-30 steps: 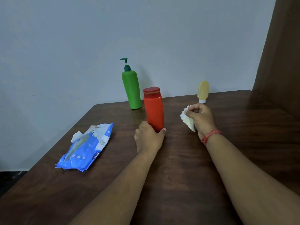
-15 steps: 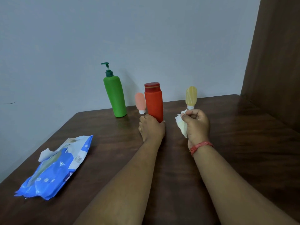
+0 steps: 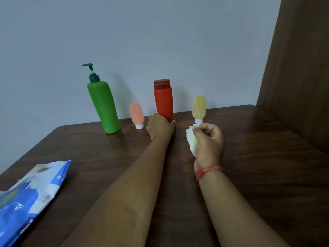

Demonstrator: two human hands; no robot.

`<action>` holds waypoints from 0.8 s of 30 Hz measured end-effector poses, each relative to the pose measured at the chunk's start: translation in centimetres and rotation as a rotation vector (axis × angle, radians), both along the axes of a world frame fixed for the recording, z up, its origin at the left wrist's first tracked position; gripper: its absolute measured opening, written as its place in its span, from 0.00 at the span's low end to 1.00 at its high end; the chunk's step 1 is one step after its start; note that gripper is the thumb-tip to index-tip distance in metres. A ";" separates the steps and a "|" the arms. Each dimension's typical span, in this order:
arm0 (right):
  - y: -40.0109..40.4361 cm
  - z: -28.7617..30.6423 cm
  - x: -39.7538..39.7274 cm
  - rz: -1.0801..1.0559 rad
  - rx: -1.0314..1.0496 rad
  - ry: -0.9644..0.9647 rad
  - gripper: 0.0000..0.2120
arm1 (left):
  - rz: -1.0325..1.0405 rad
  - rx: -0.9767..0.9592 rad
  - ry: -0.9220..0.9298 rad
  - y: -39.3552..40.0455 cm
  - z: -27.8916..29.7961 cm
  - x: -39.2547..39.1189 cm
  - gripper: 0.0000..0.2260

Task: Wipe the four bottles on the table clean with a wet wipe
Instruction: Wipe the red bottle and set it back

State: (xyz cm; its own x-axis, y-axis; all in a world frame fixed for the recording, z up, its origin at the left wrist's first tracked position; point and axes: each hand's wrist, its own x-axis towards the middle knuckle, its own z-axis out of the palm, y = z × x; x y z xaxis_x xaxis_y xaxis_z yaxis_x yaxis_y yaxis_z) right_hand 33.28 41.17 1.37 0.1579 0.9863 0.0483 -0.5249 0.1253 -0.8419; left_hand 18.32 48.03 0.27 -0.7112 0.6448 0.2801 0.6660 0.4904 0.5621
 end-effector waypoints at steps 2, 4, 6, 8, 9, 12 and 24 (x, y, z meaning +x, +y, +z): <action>0.0 -0.1 -0.1 -0.004 -0.009 -0.014 0.11 | -0.003 0.010 -0.001 0.6 -0.1 -0.3 0.32; 0.1 -0.1 -0.1 -0.006 -0.013 -0.013 0.11 | -0.004 0.018 -0.004 1.0 -0.1 -0.5 0.32; 0.1 0.0 0.0 -0.009 -0.014 -0.015 0.11 | -0.003 0.023 -0.009 1.3 -0.1 -0.6 0.33; 0.1 0.0 0.1 -0.011 -0.015 -0.023 0.11 | -0.003 0.027 -0.009 1.4 -0.3 -0.7 0.34; 0.1 0.1 0.1 -0.009 -0.014 -0.023 0.11 | -0.002 0.030 -0.007 1.4 -0.3 -0.8 0.34; 0.0 0.1 0.1 0.002 -0.014 -0.022 0.11 | 0.002 0.039 -0.004 1.5 -0.5 -0.9 0.34; 0.1 0.1 0.1 0.021 -0.027 0.001 0.11 | 0.002 0.030 -0.010 1.2 -0.3 -0.7 0.33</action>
